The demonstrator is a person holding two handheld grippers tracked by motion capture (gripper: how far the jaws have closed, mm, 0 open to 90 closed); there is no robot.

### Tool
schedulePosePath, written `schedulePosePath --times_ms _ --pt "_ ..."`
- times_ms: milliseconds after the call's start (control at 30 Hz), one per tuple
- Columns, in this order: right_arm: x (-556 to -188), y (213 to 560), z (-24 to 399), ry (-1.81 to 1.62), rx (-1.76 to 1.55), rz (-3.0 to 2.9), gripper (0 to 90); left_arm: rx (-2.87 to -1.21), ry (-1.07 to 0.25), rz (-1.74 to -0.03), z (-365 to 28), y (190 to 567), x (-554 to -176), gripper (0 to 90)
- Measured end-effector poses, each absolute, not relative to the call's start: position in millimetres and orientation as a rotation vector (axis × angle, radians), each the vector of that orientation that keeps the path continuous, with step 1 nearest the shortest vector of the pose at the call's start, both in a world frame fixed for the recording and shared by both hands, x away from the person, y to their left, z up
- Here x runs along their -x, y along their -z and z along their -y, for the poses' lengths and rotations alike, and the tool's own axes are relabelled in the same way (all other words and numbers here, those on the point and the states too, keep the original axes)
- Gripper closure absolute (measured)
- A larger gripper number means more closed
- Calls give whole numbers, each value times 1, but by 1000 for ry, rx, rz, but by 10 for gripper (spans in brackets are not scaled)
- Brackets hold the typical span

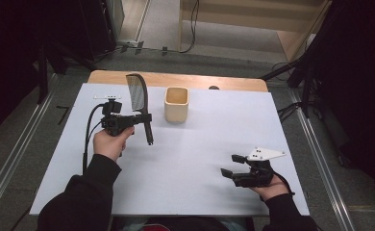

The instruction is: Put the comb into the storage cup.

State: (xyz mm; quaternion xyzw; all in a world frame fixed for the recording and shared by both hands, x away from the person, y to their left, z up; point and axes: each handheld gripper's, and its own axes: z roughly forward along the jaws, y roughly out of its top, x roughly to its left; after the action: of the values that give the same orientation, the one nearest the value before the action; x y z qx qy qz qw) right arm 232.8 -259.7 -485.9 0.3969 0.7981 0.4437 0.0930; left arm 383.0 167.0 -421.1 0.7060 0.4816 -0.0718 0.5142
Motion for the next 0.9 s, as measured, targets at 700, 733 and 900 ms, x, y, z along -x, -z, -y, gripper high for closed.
schedulePosePath --times_ms 700,733,900 --pt "-234 485 262 -1313 -1184 -2362 260 -1765 183 -1100 -148 411 -403 727" --pt "-234 485 262 -1312 -1187 -2361 260 -1765 183 -1098 -147 411 -404 727" --pt "-234 485 262 -1309 -1185 -2362 260 -1769 190 -1090 -142 409 -408 727"
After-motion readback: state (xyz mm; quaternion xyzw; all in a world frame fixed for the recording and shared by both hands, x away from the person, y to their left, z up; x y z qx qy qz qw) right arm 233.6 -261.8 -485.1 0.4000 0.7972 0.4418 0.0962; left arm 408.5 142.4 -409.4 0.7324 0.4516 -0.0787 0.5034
